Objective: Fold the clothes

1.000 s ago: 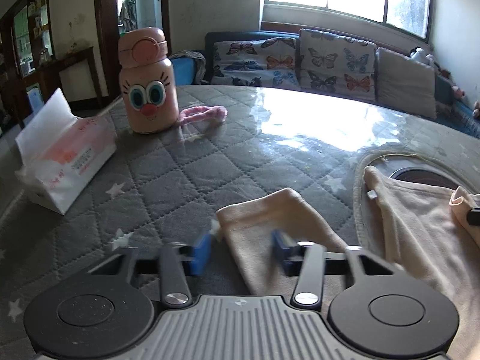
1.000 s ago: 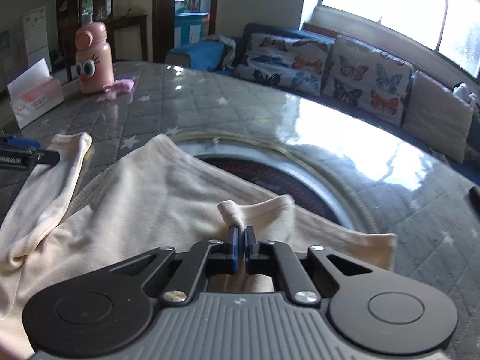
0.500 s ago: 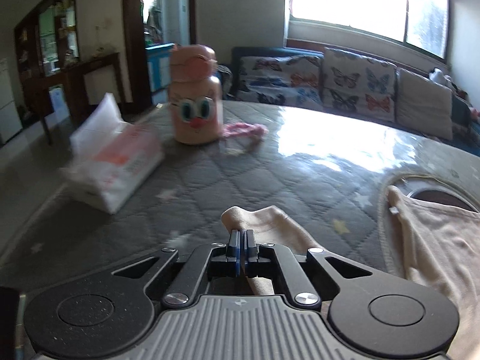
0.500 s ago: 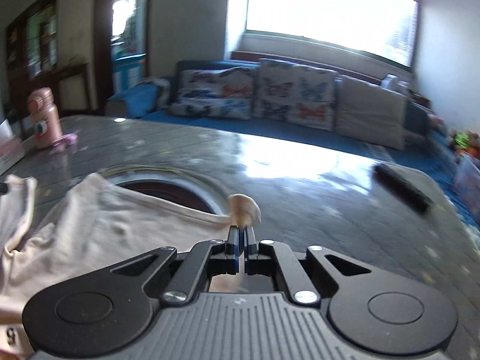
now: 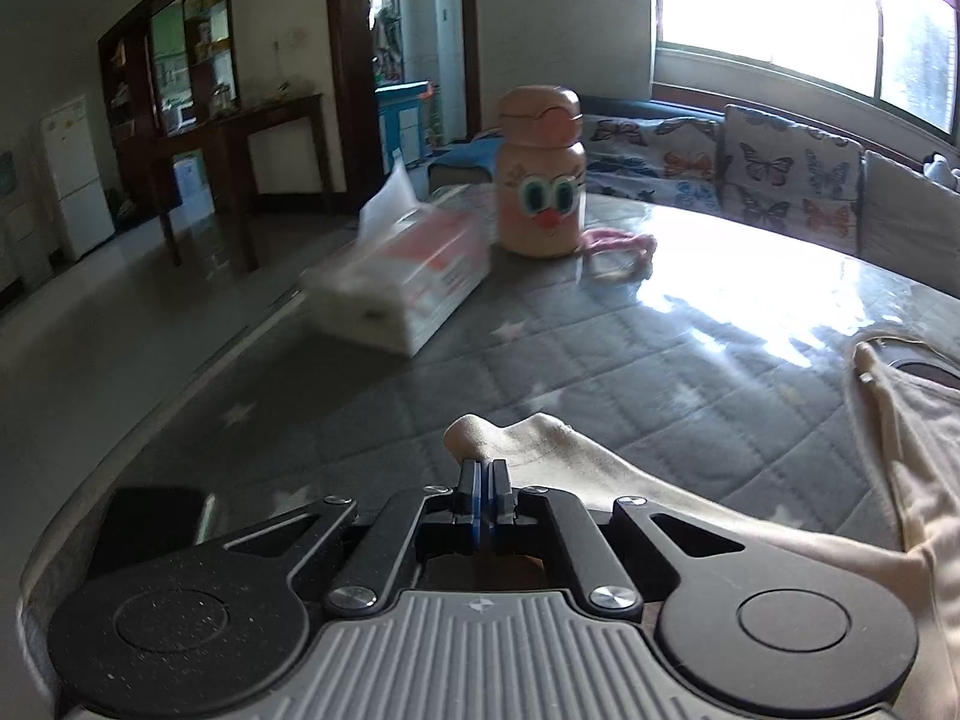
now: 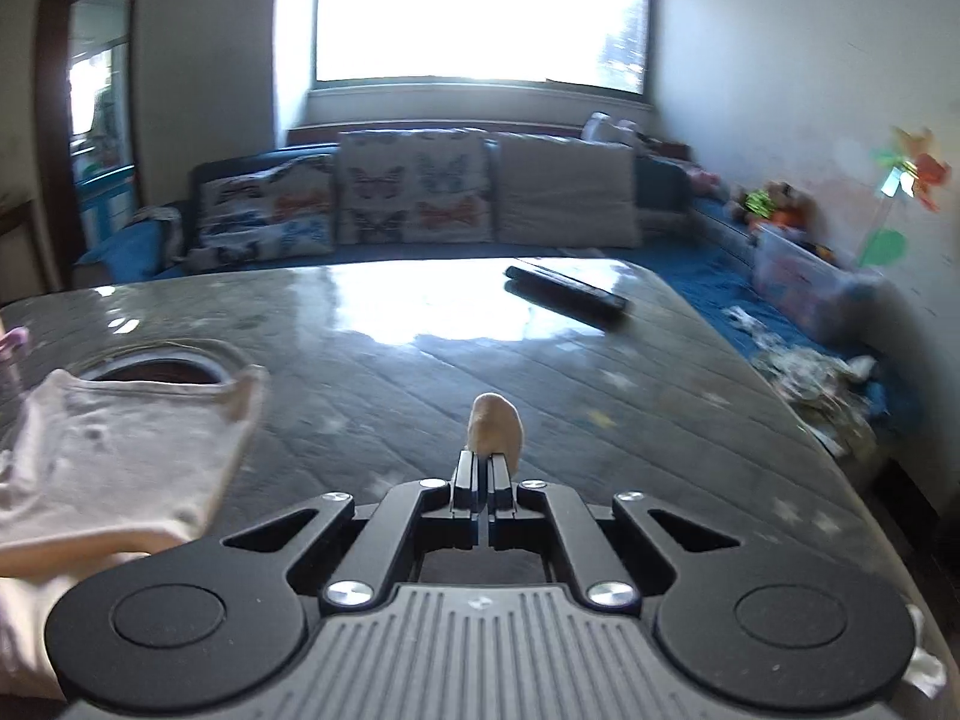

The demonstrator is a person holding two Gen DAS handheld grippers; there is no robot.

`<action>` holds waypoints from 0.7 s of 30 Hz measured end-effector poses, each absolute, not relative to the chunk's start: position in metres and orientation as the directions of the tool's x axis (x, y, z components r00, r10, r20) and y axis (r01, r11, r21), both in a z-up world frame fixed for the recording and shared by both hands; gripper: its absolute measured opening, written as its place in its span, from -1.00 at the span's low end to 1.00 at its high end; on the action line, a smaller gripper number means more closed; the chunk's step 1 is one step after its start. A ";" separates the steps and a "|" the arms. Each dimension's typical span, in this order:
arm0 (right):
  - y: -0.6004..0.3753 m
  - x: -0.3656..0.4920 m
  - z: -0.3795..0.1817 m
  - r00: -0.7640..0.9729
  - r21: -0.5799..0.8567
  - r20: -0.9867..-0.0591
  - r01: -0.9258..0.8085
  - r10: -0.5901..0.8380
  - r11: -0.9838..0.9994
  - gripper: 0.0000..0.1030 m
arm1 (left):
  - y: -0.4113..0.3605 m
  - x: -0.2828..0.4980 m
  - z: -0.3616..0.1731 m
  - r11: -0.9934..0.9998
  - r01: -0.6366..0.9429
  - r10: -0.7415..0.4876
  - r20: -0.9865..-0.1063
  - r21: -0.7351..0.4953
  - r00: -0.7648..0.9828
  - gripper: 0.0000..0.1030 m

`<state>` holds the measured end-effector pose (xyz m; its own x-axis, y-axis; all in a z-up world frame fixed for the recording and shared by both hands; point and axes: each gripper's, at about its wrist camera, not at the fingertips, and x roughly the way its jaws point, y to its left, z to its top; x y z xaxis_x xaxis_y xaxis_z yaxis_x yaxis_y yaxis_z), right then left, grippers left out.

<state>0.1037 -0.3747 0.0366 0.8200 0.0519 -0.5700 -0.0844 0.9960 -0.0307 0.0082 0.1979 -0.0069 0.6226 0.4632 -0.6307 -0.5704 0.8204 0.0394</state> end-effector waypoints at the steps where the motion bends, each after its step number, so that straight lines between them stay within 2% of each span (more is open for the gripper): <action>1: -0.382 0.101 0.035 0.819 -0.028 -0.573 -0.065 0.038 0.997 -0.96 | 0.198 0.006 -0.008 0.821 -0.570 0.463 -0.636 0.044 0.617 -0.96; 7: -0.408 0.098 0.012 0.754 -0.040 -0.656 0.014 -0.037 0.999 -0.95 | 0.197 0.003 -0.015 0.838 -0.542 0.441 -0.671 0.068 0.596 -0.93; 11: -0.411 0.100 0.003 0.729 -0.064 -0.682 0.021 -0.059 0.998 -0.80 | 0.194 0.006 -0.011 0.850 -0.522 0.430 -0.672 0.076 0.603 -0.79; 12: -0.410 0.100 0.006 0.738 -0.073 -0.672 0.019 -0.063 0.997 -0.80 | 0.193 0.007 -0.009 0.852 -0.517 0.430 -0.667 0.078 0.608 -0.64; 13: -0.409 0.101 0.009 0.746 -0.080 -0.663 0.018 -0.066 0.997 -0.80 | 0.192 0.009 -0.005 0.854 -0.514 0.432 -0.658 0.078 0.617 -0.39; 15: -0.404 0.105 0.015 0.757 -0.079 -0.651 -0.002 -0.050 0.997 -0.80 | 0.188 0.012 0.002 0.858 -0.508 0.434 -0.641 0.079 0.633 -0.21; 21: -0.372 0.132 0.024 0.754 -0.032 -0.653 -0.120 0.070 0.992 -0.77 | 0.156 0.046 0.014 0.920 -0.387 0.338 -0.624 0.062 0.705 -0.18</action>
<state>0.1319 -0.3715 0.0236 0.7539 0.0701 -0.6532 -0.1196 0.9923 -0.0315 0.0461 0.1563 0.0138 0.7045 0.3384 -0.6238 -0.3873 0.9199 0.0616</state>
